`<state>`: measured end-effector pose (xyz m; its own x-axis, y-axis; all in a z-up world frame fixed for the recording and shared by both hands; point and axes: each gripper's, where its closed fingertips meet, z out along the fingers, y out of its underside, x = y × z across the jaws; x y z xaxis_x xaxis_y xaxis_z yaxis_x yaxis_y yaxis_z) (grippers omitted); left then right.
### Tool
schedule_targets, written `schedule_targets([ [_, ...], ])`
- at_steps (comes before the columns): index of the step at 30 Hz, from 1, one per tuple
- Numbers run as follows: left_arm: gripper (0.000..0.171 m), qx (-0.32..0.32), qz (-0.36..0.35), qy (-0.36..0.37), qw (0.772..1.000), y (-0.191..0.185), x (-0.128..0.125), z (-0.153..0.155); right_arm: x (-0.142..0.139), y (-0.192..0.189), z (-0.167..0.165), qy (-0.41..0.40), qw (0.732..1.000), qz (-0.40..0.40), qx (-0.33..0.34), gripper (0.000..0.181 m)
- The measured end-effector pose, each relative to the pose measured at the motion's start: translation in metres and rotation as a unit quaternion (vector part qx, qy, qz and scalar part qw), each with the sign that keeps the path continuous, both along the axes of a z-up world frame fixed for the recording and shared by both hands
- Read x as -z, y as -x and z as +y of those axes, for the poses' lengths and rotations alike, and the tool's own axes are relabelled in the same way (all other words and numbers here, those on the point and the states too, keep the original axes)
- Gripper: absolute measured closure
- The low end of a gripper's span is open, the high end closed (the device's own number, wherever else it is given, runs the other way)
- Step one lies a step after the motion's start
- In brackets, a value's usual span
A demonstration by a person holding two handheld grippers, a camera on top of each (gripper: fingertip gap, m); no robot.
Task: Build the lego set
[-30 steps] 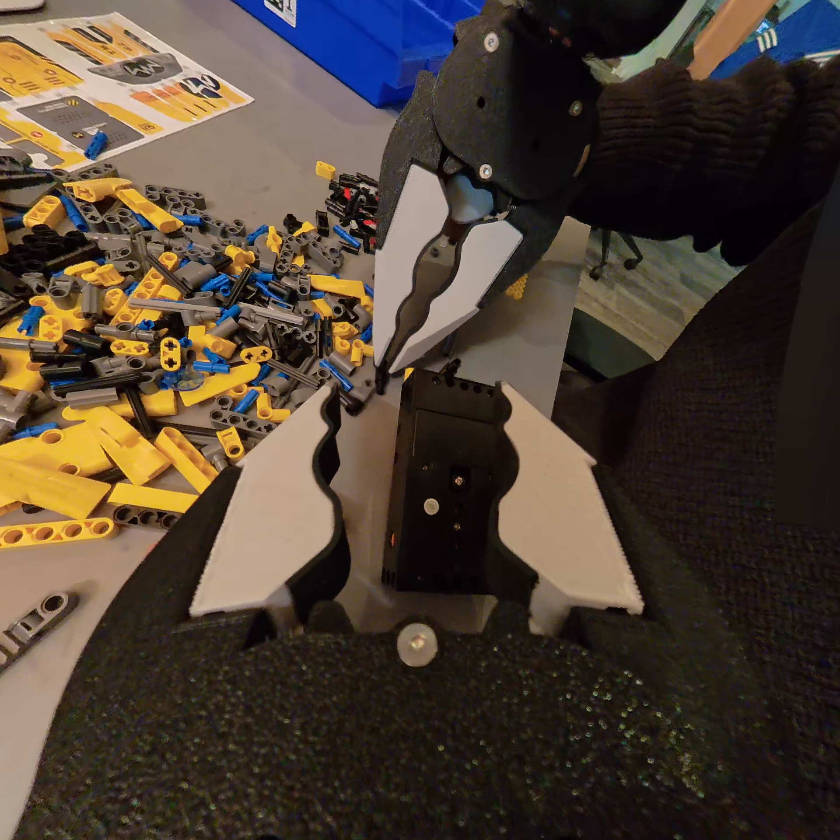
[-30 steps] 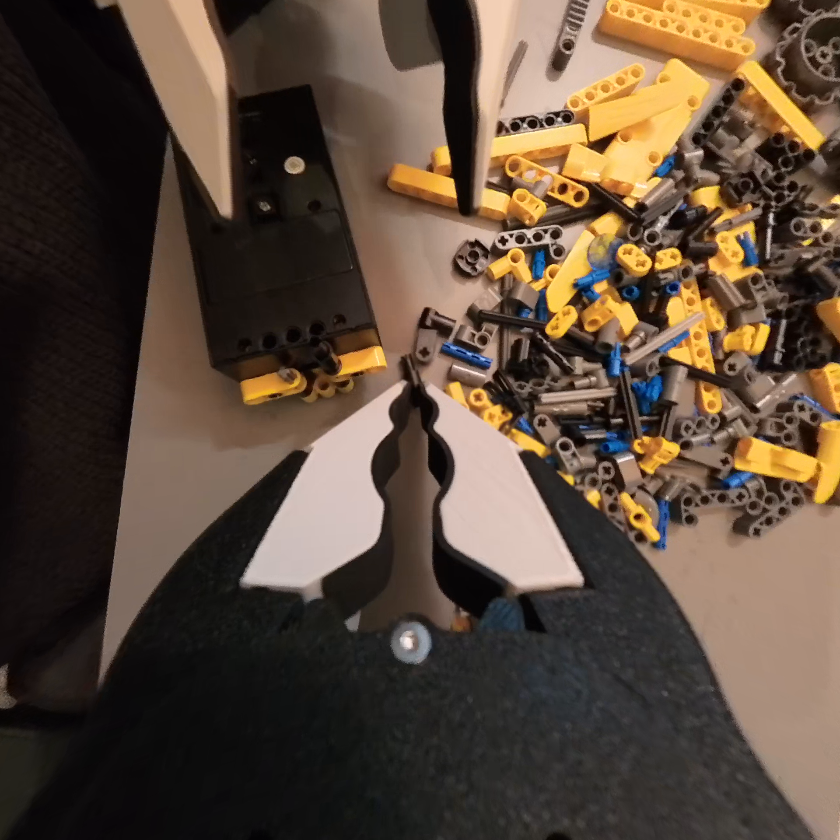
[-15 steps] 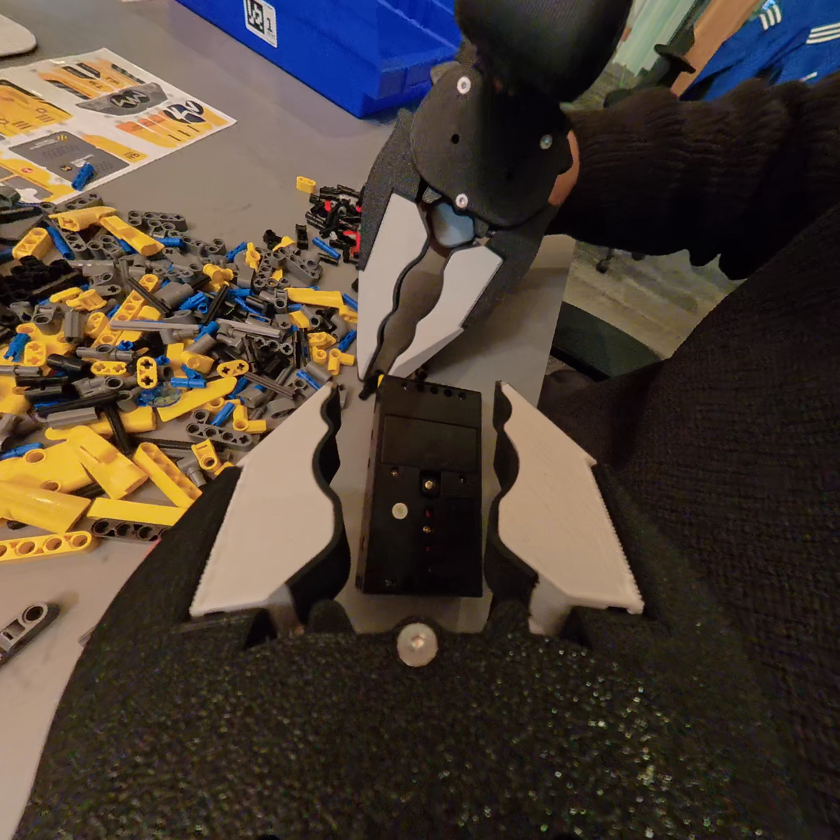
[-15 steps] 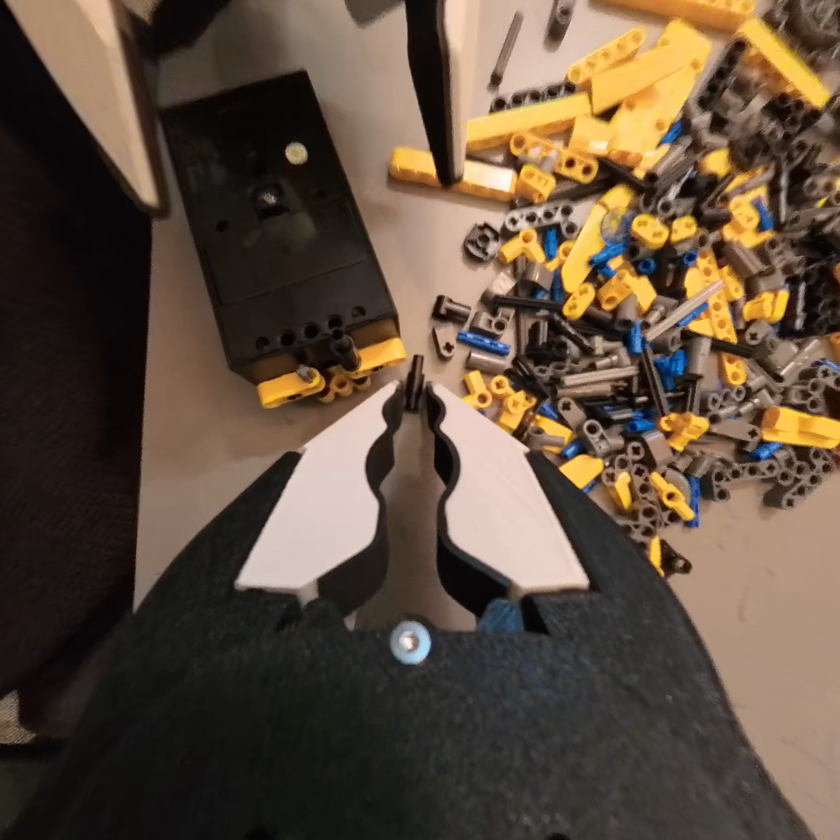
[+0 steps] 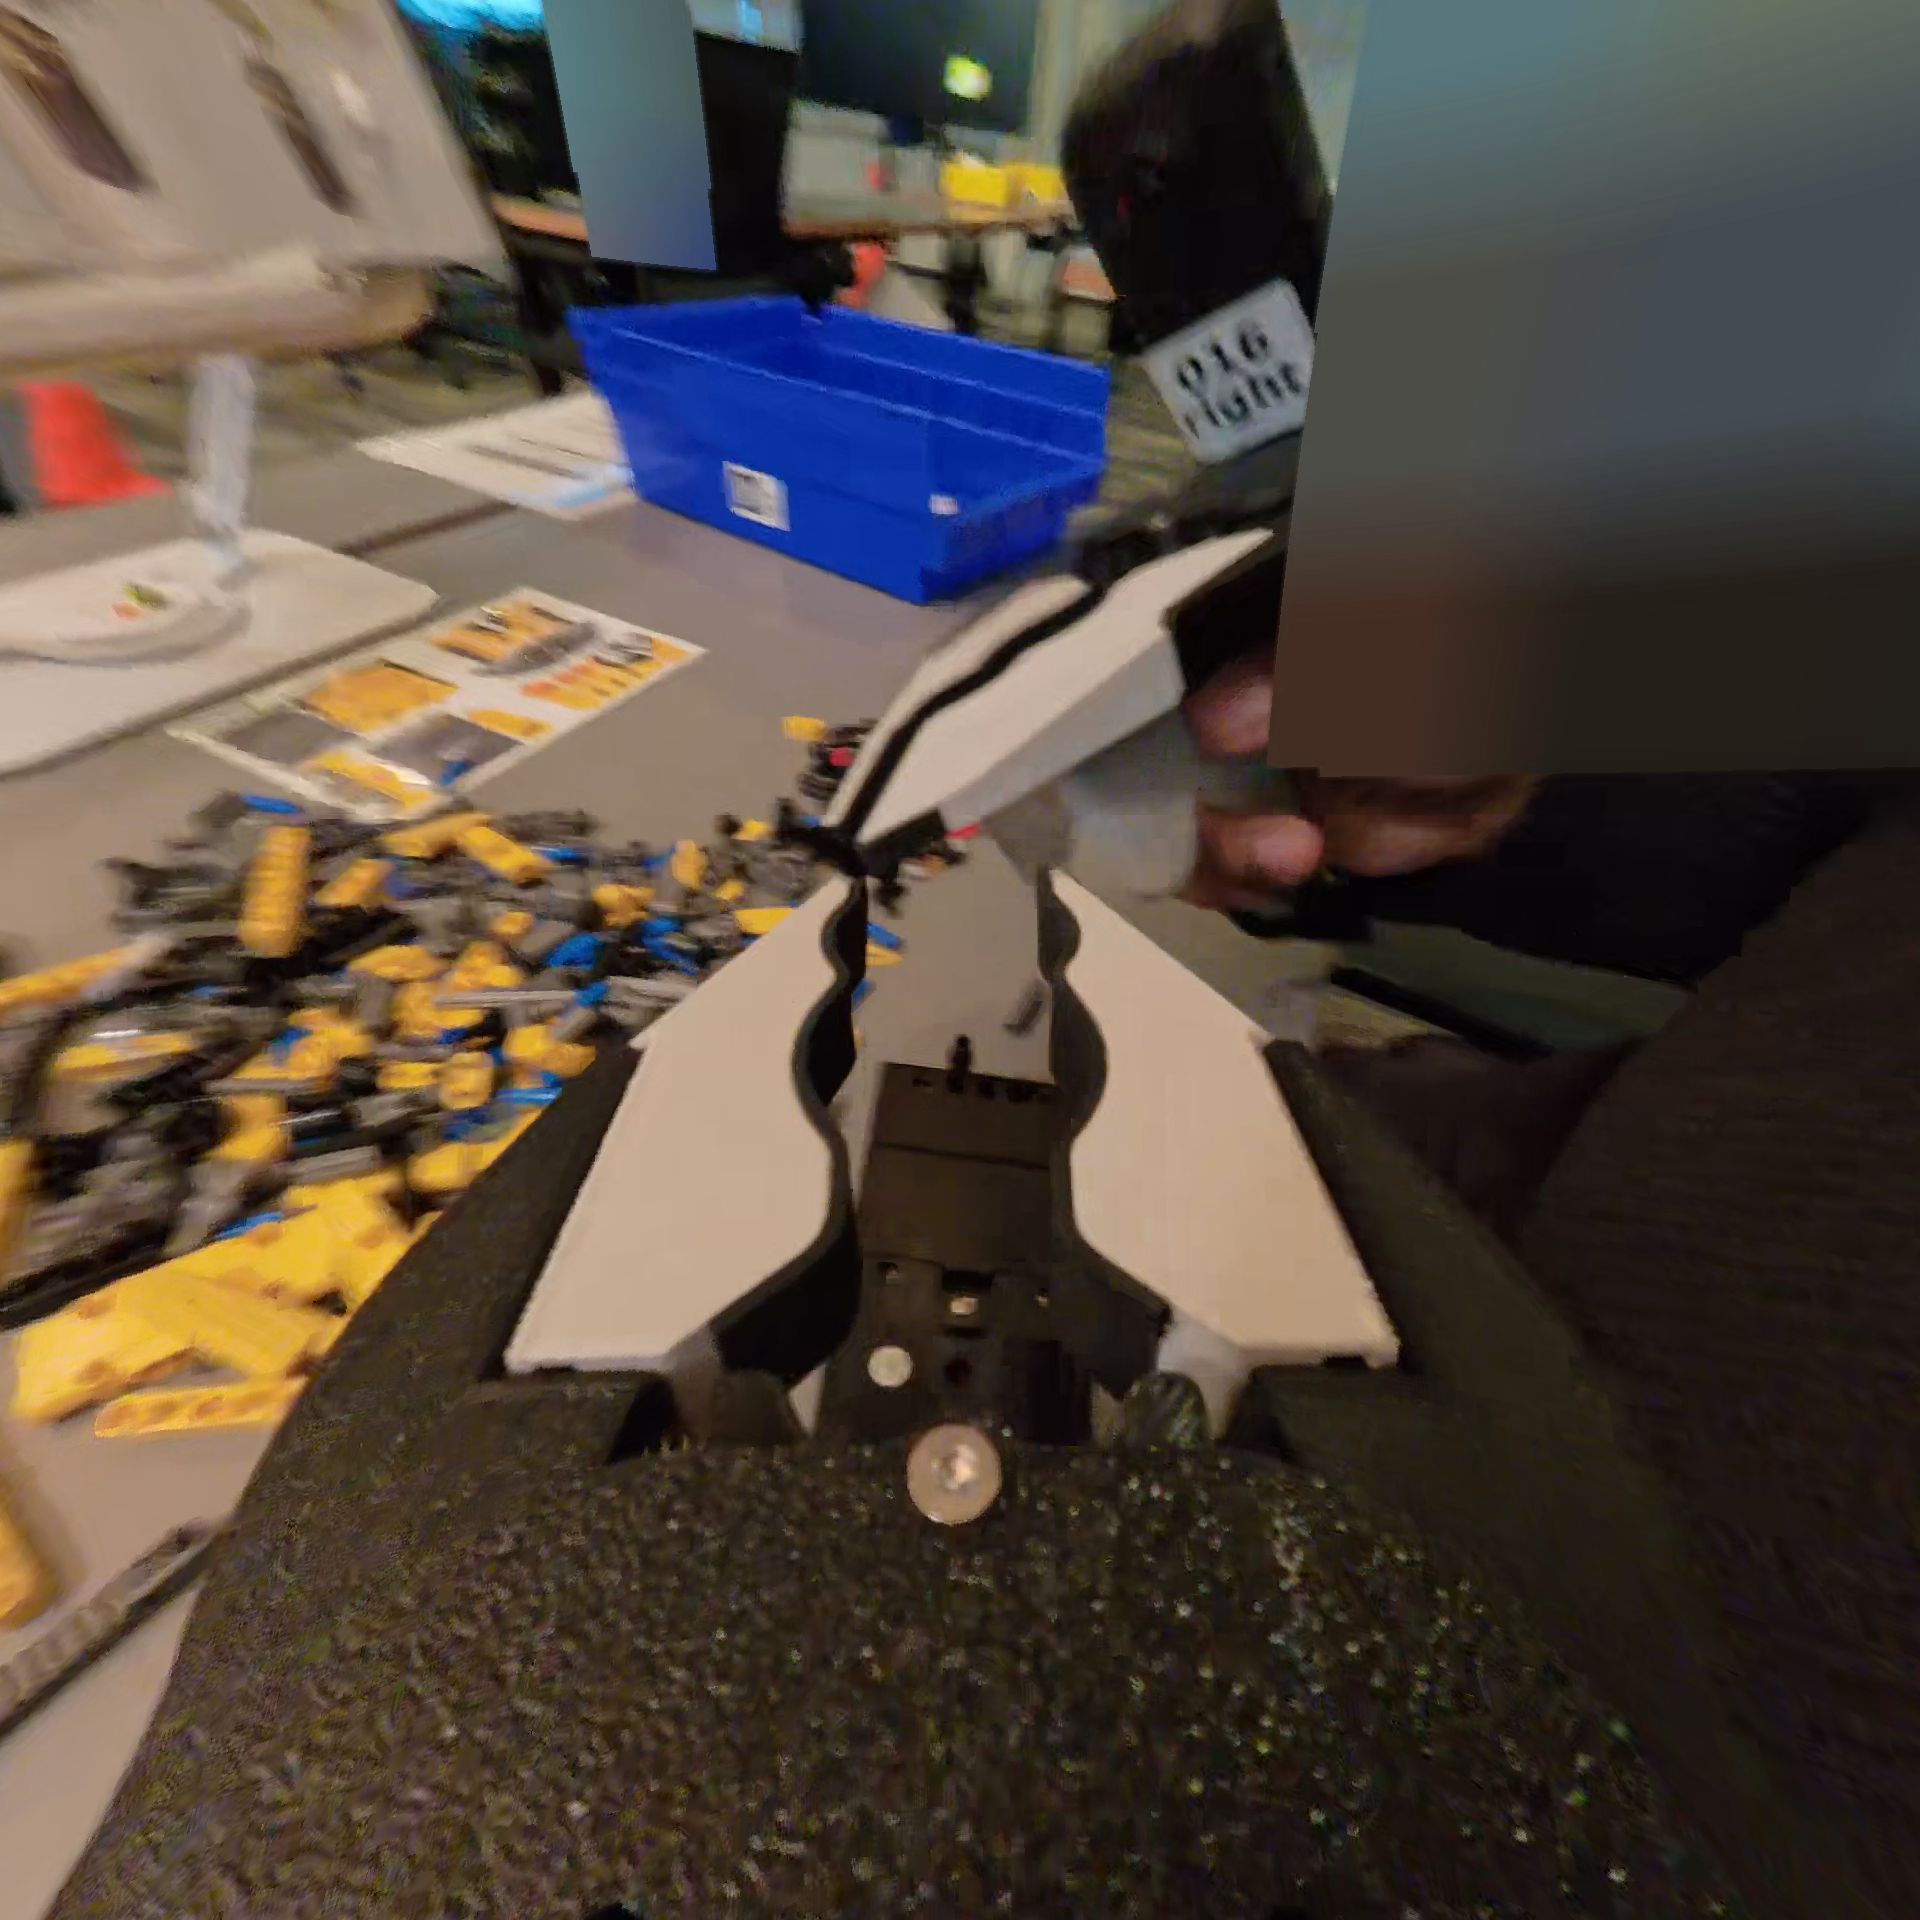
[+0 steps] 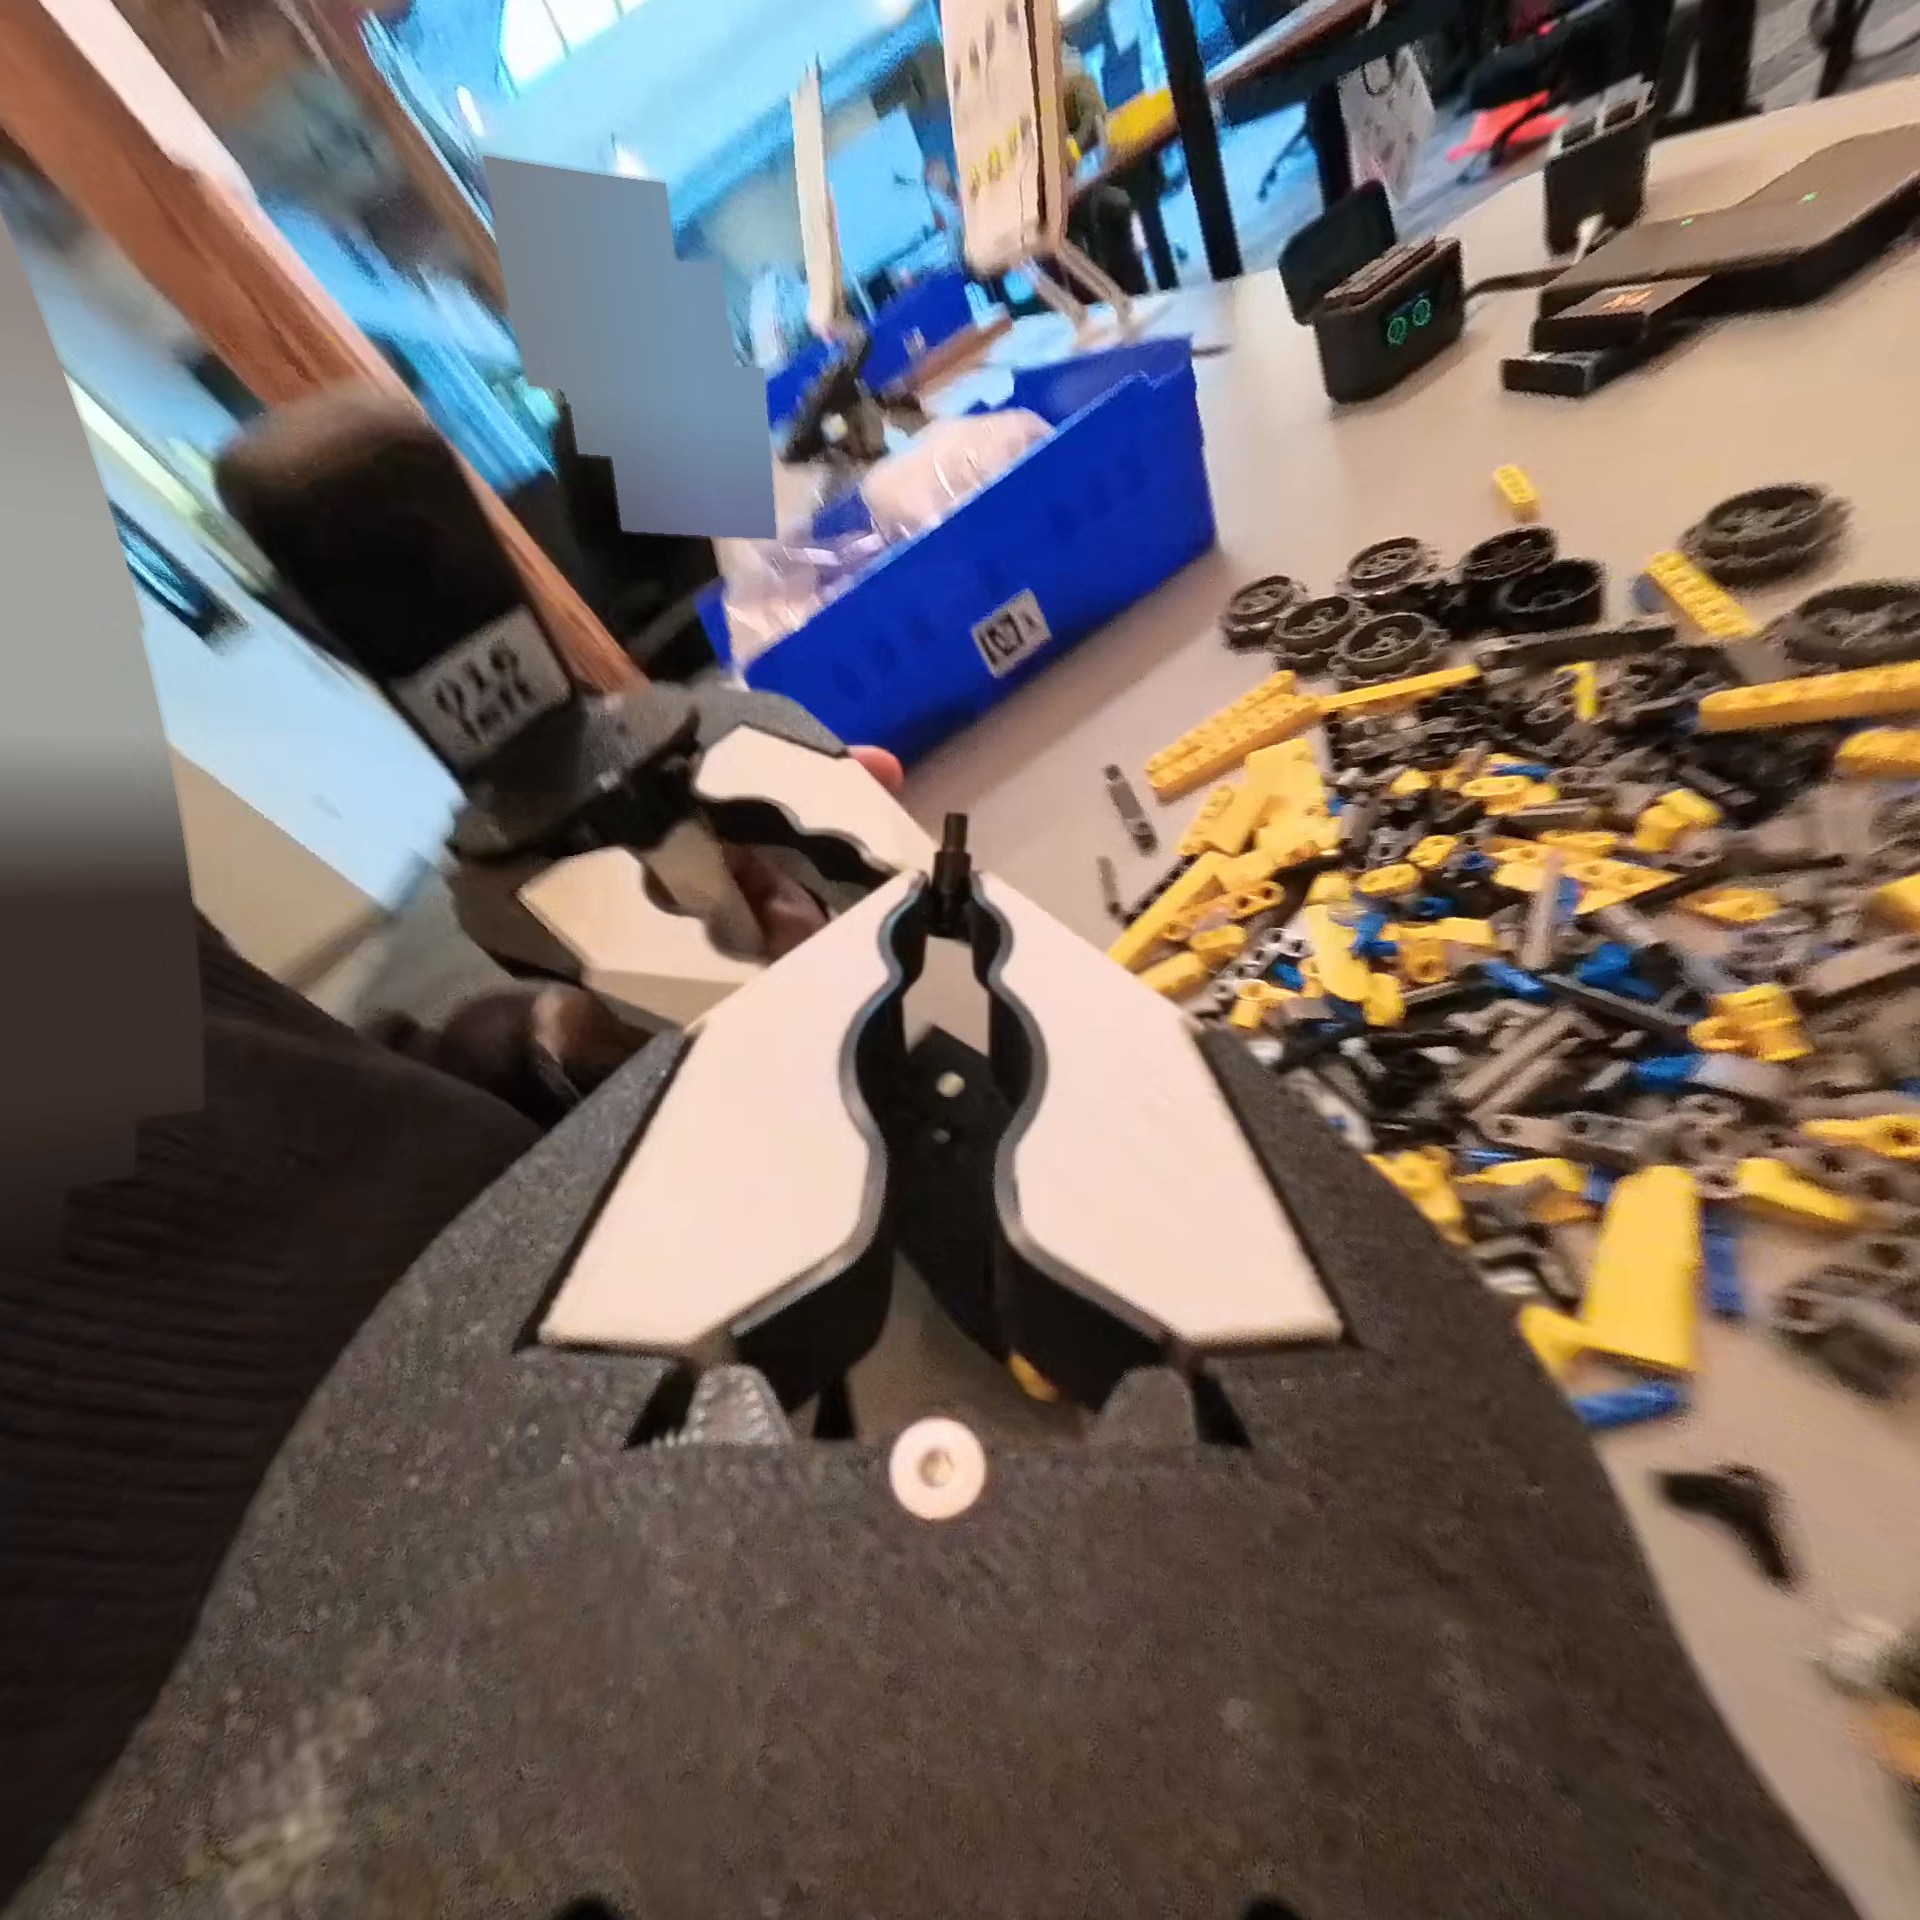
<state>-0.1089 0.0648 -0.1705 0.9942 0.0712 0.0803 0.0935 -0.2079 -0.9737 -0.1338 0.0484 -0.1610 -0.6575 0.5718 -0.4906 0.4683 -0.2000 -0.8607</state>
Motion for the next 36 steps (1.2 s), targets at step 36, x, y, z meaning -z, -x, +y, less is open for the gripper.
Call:
schedule_targets([
  [36,0.151,-0.029,0.125,-0.011,0.992,-0.009,0.002,-0.003,0.011,-0.03,0.004,0.21,0.96,-0.169,-0.081,0.175],
])
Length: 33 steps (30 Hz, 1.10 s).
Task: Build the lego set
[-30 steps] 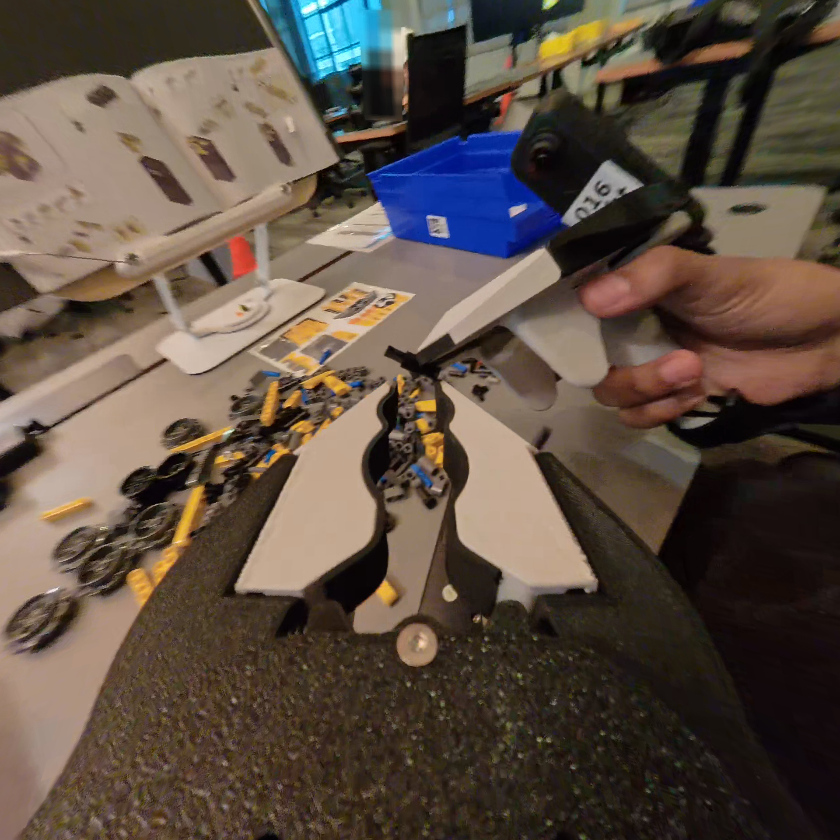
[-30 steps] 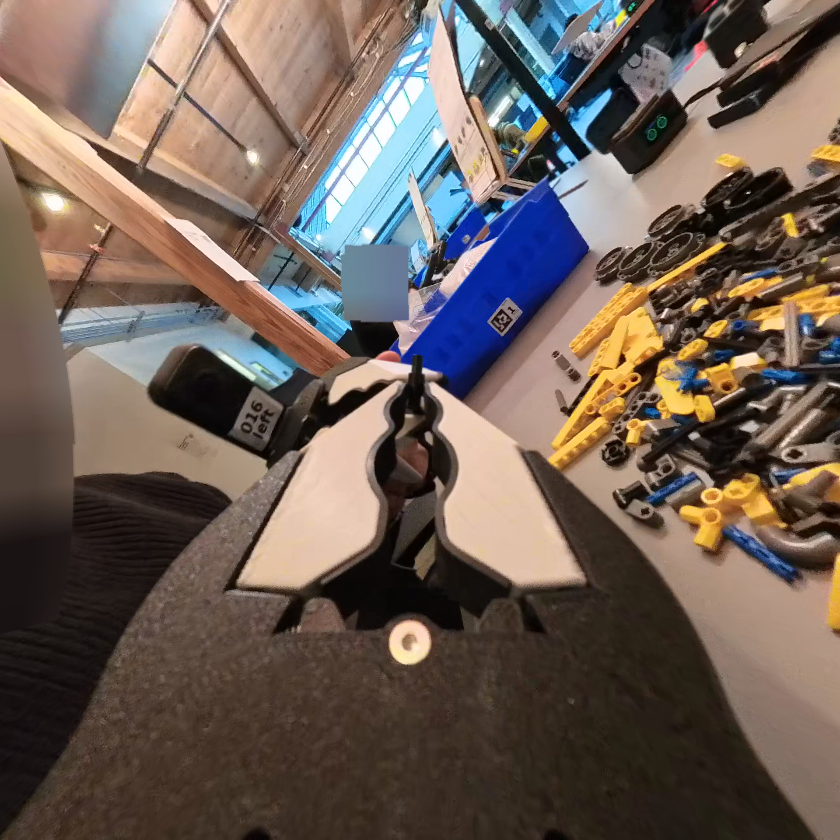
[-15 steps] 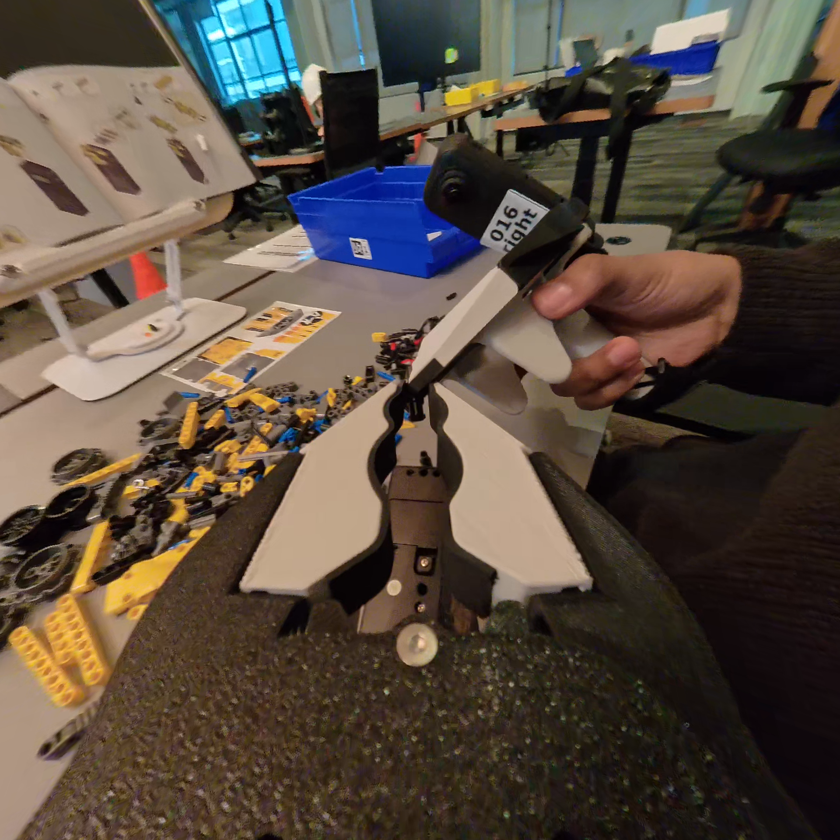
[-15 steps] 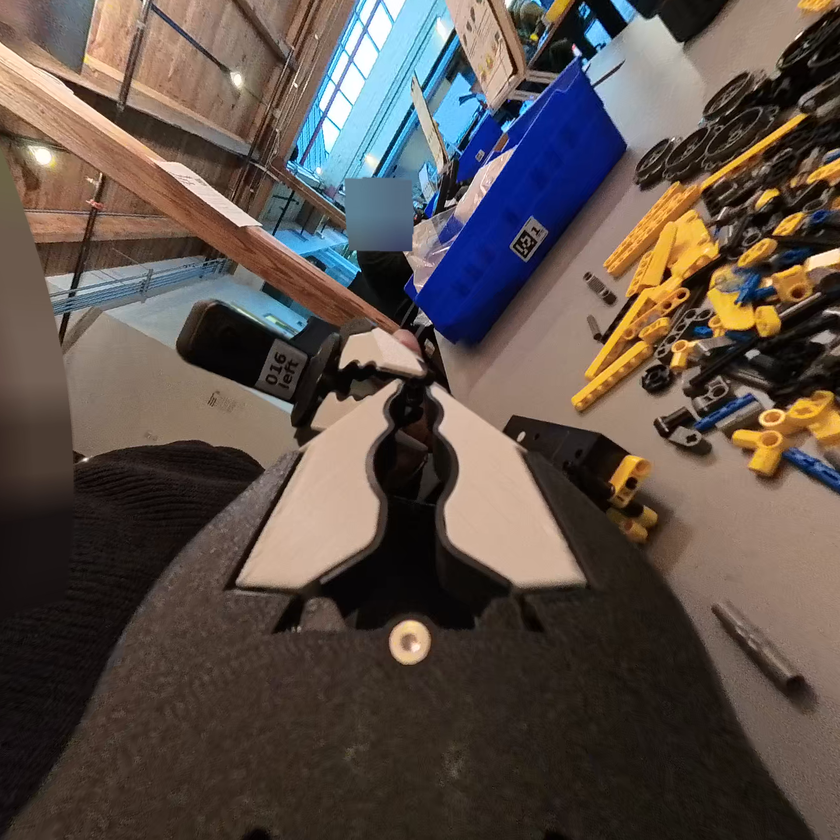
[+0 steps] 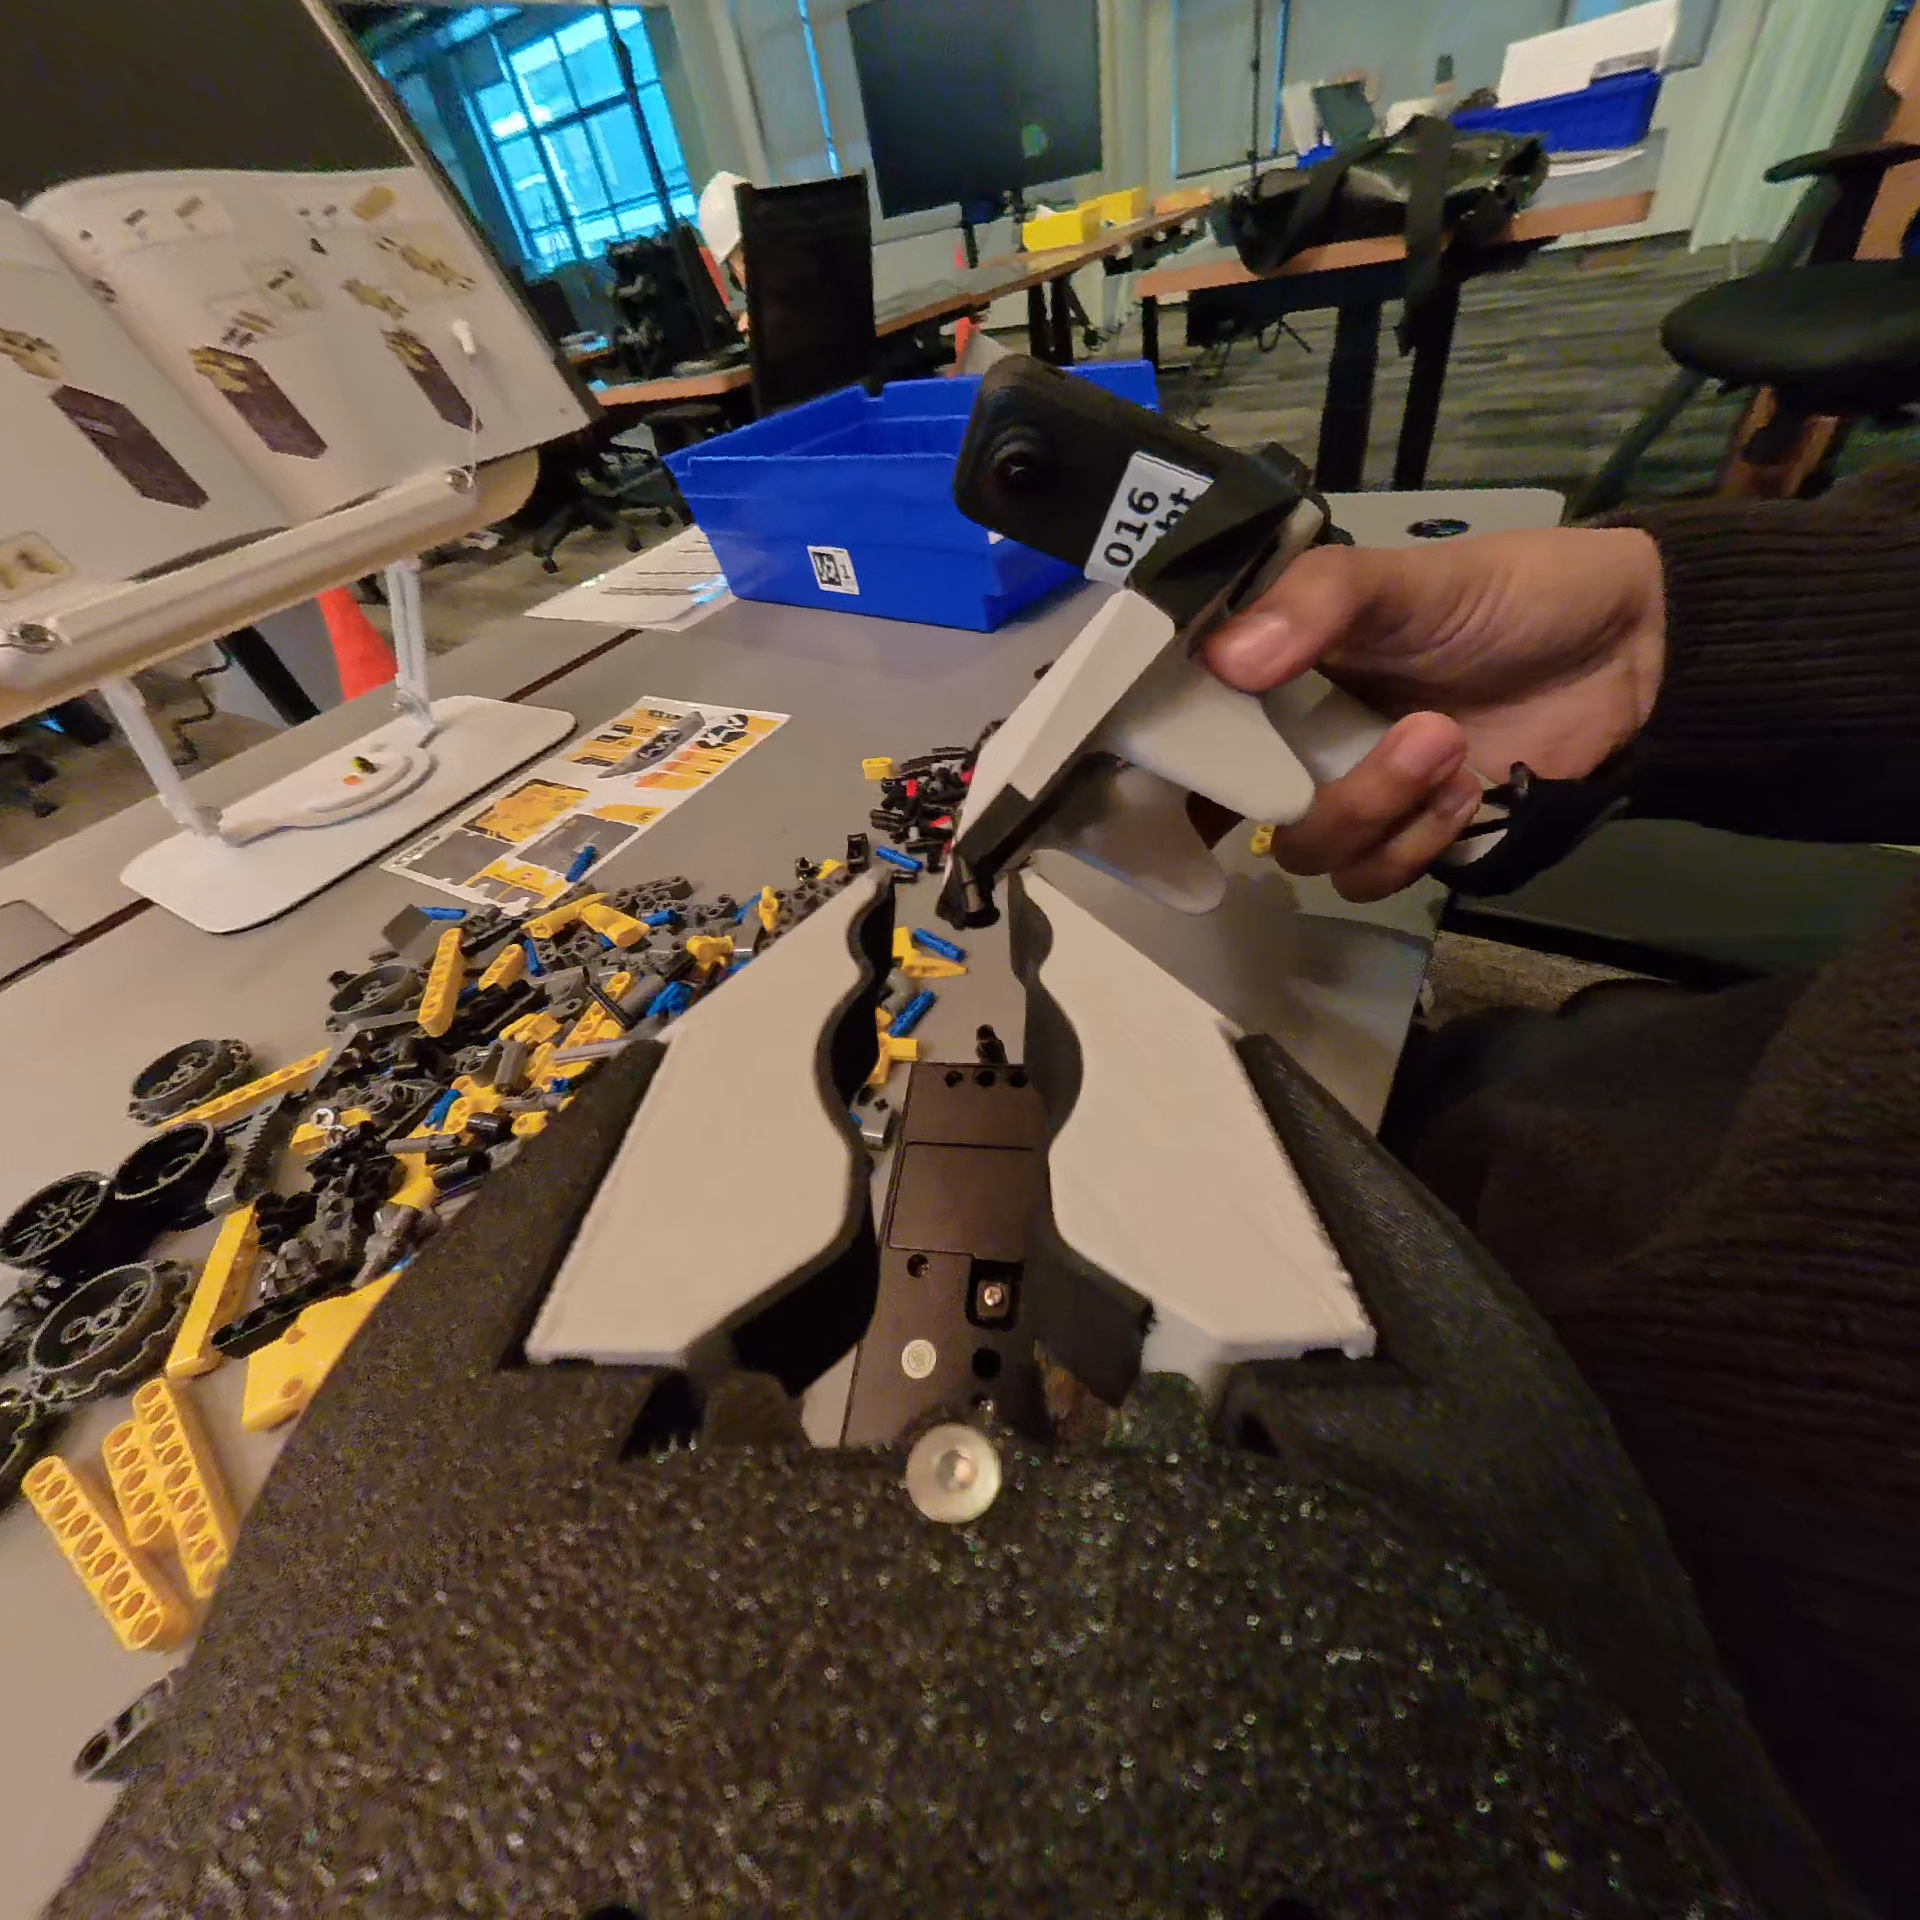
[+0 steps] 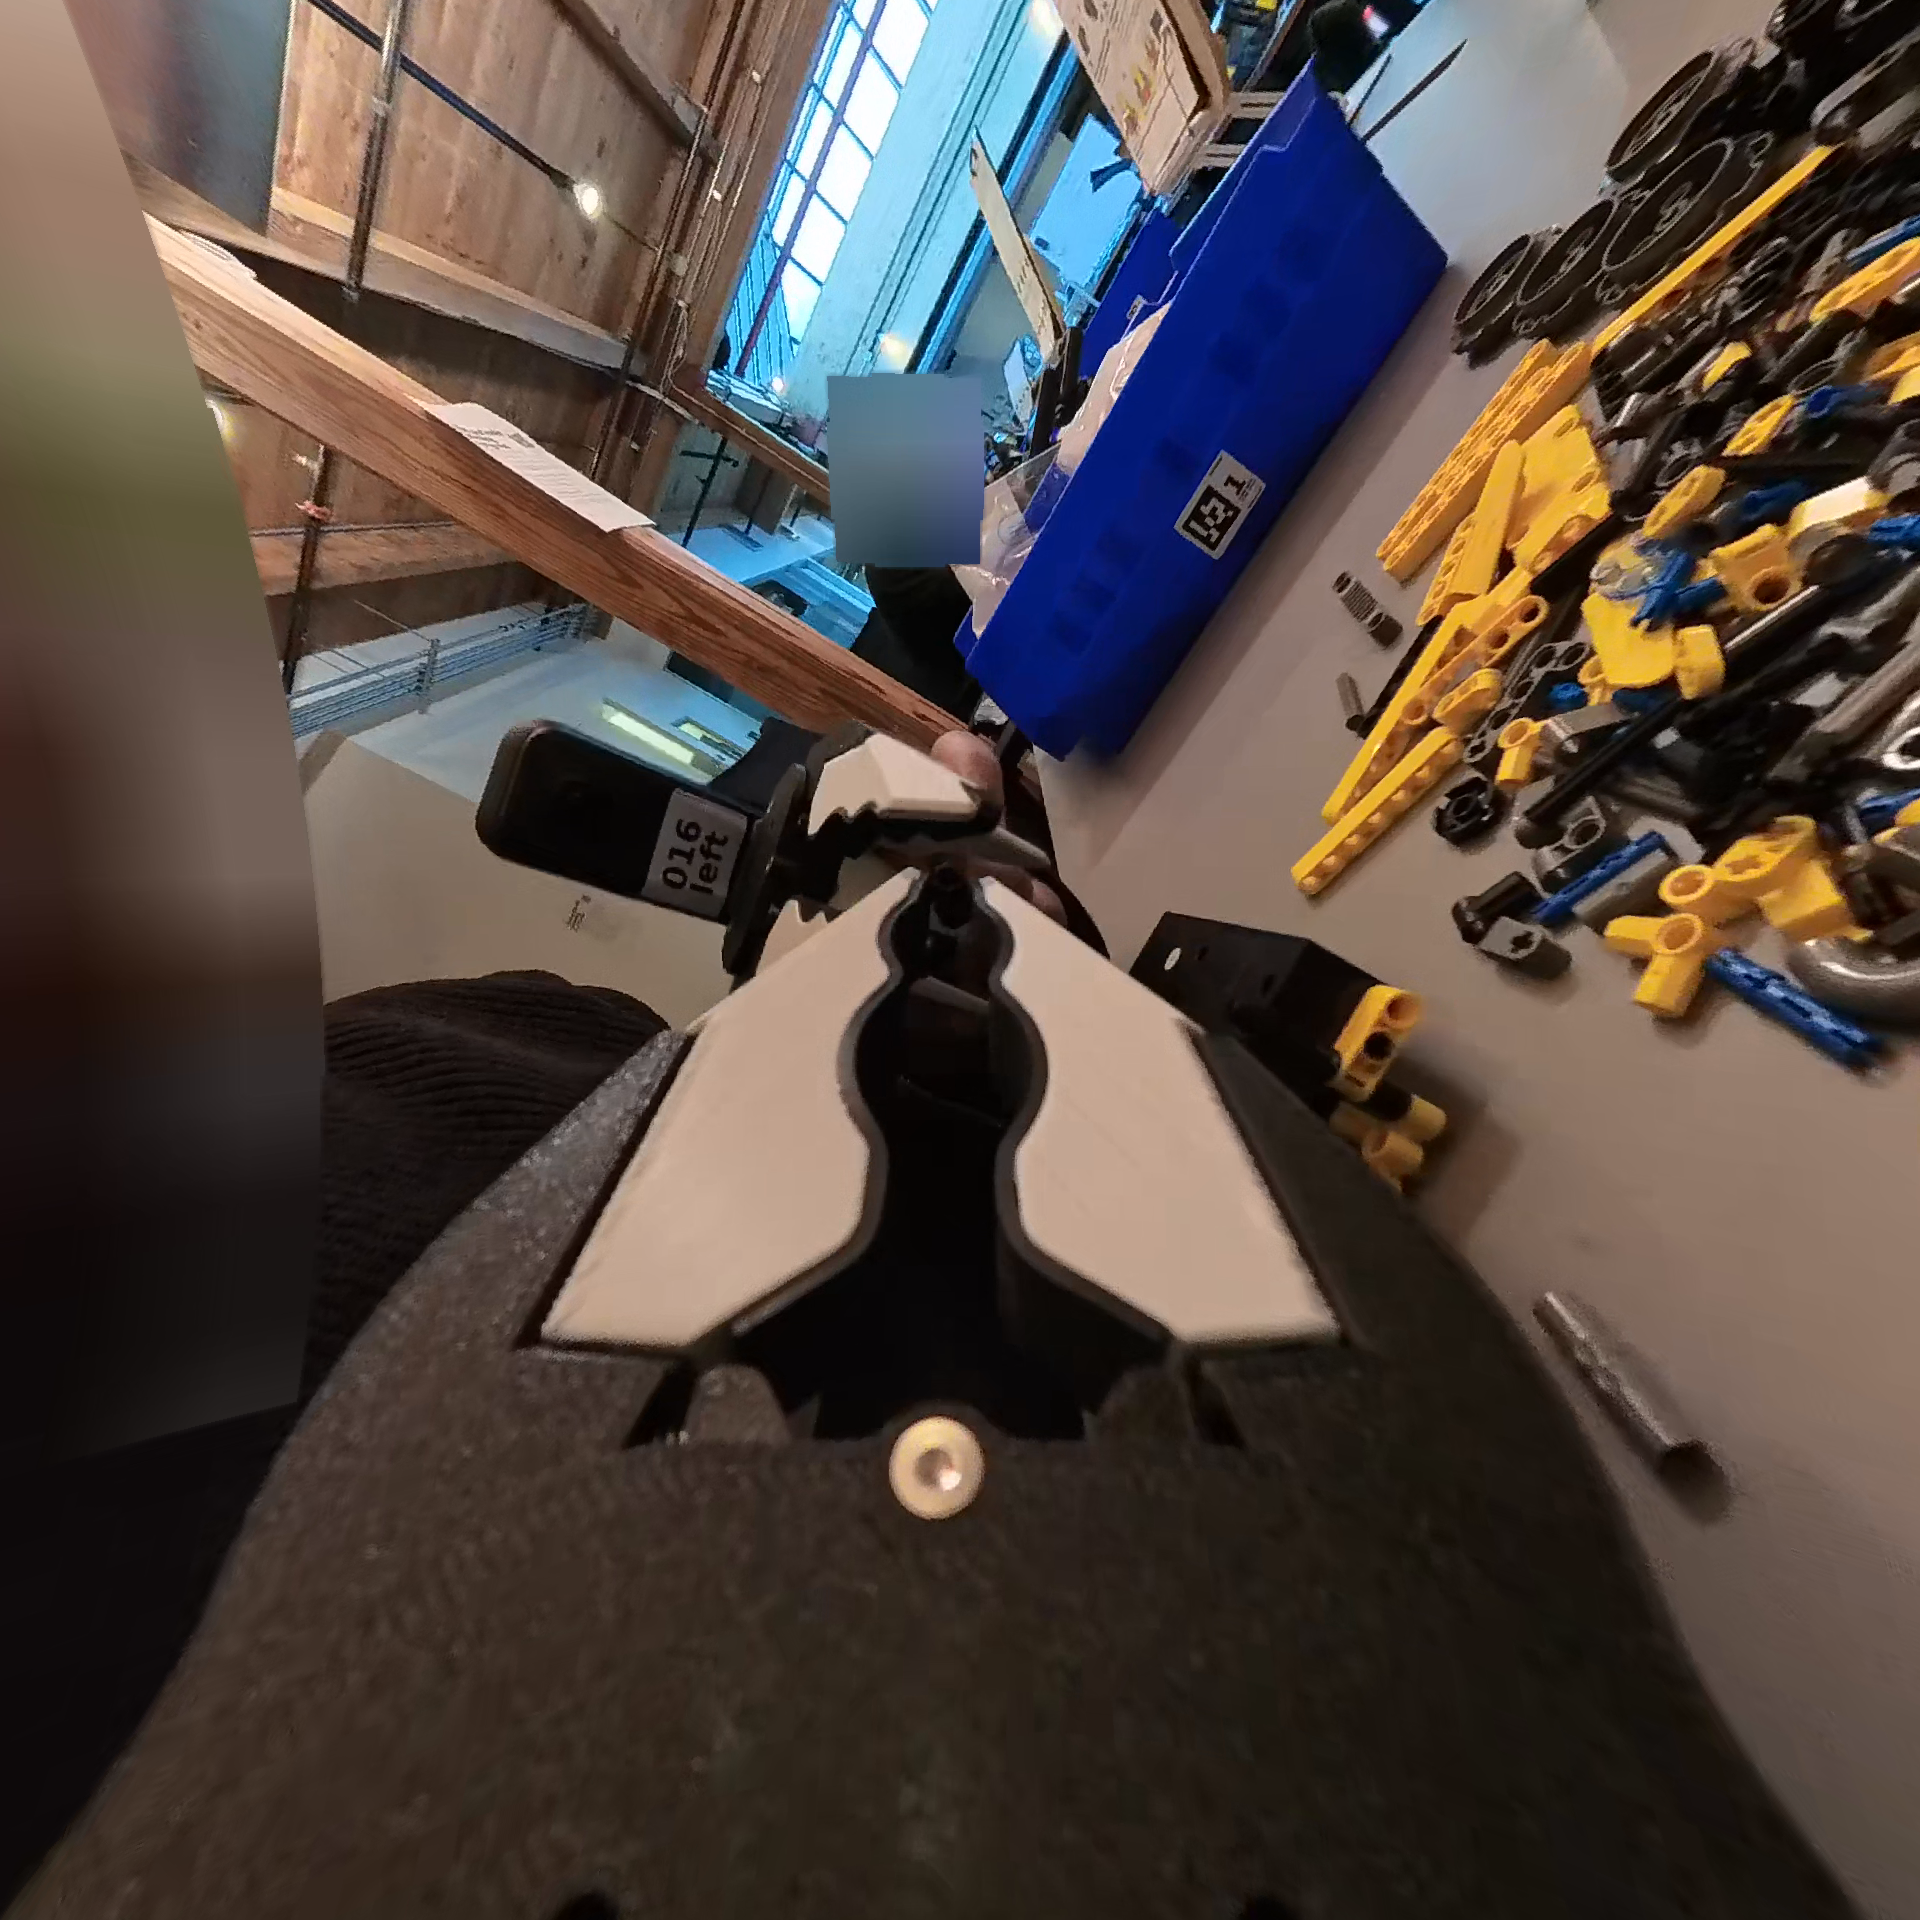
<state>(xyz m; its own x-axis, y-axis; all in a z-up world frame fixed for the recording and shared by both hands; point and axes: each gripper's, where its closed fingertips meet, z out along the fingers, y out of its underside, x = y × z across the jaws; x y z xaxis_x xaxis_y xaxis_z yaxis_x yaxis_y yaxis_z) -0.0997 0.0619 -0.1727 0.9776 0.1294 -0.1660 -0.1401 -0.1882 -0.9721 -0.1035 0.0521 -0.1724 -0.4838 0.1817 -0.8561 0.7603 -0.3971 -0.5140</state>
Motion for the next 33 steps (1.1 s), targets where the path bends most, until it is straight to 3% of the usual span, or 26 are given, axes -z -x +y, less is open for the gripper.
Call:
schedule_targets([
  [2,0.165,0.018,-0.008,0.004,1.0,-0.004,0.002,0.0,0.002,0.0,-0.001,0.001,1.0,-0.005,-0.004,0.176],
  [6,0.166,0.017,-0.007,0.004,1.0,-0.002,0.003,-0.001,0.003,0.001,-0.001,0.007,1.0,-0.013,-0.004,0.175],
  [9,0.166,0.015,-0.01,-0.006,1.0,0.0,-0.001,-0.004,0.003,0.005,0.006,0.005,1.0,-0.016,0.016,0.156],
  [13,0.166,0.021,-0.015,-0.003,1.0,-0.002,-0.001,-0.004,0.001,0.002,0.009,0.001,1.0,-0.012,0.012,0.156],
  [16,0.166,0.027,-0.011,0.003,1.0,-0.005,0.001,-0.003,0.0,-0.005,0.004,-0.007,1.0,-0.009,-0.008,0.162],
  [18,0.166,0.034,-0.011,0.005,0.999,-0.008,0.001,-0.002,-0.001,-0.005,0.003,-0.013,1.0,0.002,-0.008,0.176],
  [26,0.164,0.023,-0.012,-0.007,1.0,-0.008,-0.005,-0.003,-0.006,-0.005,0.006,-0.043,0.998,0.037,0.001,0.178],
  [28,0.143,0.015,-0.022,-0.003,1.0,-0.005,-0.005,-0.004,-0.003,-0.001,0.014,-0.088,0.995,0.052,0.017,0.178],
  [30,0.128,0.015,-0.049,0.032,0.998,-0.004,0.004,-0.007,0.01,0.001,0.022,-0.188,0.979,0.075,0.026,0.179],
  [33,0.098,0.01,-0.084,0.084,0.993,-0.001,0.025,-0.012,0.034,-0.002,0.03,-0.366,0.923,0.119,-0.003,0.179],
])
